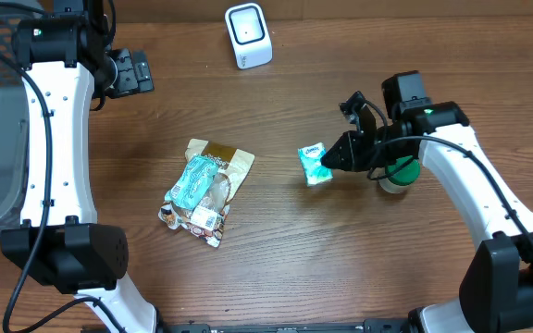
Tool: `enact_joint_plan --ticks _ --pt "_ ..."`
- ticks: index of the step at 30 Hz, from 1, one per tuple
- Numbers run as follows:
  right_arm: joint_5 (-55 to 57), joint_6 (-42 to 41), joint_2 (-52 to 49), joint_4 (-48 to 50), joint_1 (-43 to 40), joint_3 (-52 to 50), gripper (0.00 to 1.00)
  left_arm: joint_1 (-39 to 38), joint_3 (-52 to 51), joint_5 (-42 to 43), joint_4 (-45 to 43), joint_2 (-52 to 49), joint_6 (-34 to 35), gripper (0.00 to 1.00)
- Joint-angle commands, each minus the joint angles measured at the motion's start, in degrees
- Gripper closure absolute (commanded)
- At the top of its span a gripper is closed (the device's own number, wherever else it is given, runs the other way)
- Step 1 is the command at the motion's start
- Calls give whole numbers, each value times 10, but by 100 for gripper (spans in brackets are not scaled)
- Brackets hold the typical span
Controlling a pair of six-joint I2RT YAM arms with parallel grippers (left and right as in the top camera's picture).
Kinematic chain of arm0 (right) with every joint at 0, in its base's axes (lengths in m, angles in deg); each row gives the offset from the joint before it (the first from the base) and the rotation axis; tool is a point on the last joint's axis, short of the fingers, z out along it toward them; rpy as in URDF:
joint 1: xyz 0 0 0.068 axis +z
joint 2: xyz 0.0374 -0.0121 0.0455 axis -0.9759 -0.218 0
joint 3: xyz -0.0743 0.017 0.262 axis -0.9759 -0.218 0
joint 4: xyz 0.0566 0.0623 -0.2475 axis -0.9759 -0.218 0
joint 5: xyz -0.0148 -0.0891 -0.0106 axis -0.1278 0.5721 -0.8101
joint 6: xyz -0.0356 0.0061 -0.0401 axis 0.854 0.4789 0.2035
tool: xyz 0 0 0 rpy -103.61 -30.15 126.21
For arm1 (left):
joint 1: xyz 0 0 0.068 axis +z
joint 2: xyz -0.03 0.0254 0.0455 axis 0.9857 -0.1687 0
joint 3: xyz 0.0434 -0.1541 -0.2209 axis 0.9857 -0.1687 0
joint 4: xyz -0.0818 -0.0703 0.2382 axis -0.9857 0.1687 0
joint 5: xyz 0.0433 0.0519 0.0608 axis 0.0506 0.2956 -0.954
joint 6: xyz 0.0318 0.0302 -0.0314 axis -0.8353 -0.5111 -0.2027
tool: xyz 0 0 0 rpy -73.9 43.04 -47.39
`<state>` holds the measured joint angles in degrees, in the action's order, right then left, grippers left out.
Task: Scan the item barcode
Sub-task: 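Lift the Kleenex pack and swing it right with the right gripper, then carry the Kleenex pack up to the white scanner and hold it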
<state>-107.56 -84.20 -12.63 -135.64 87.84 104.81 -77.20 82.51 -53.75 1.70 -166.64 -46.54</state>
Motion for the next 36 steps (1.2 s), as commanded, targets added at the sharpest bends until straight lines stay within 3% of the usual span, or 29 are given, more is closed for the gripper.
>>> enact_joint_plan --ticks 1,14,20,28,36 --pt "64 -72 19 2 22 28 96 -1 7 -1 -1 9 6 0" --pt "225 -117 19 -132 59 343 97 -2 7 -1 -1 9 6 0" --pt "278 -117 19 -137 64 486 96 -1 7 -1 -1 9 6 0" --pt "412 -101 -5 -69 149 497 96 -1 7 -1 -1 9 6 1" --pt "583 38 -127 39 225 497 96 -1 7 -1 -1 9 6 0"
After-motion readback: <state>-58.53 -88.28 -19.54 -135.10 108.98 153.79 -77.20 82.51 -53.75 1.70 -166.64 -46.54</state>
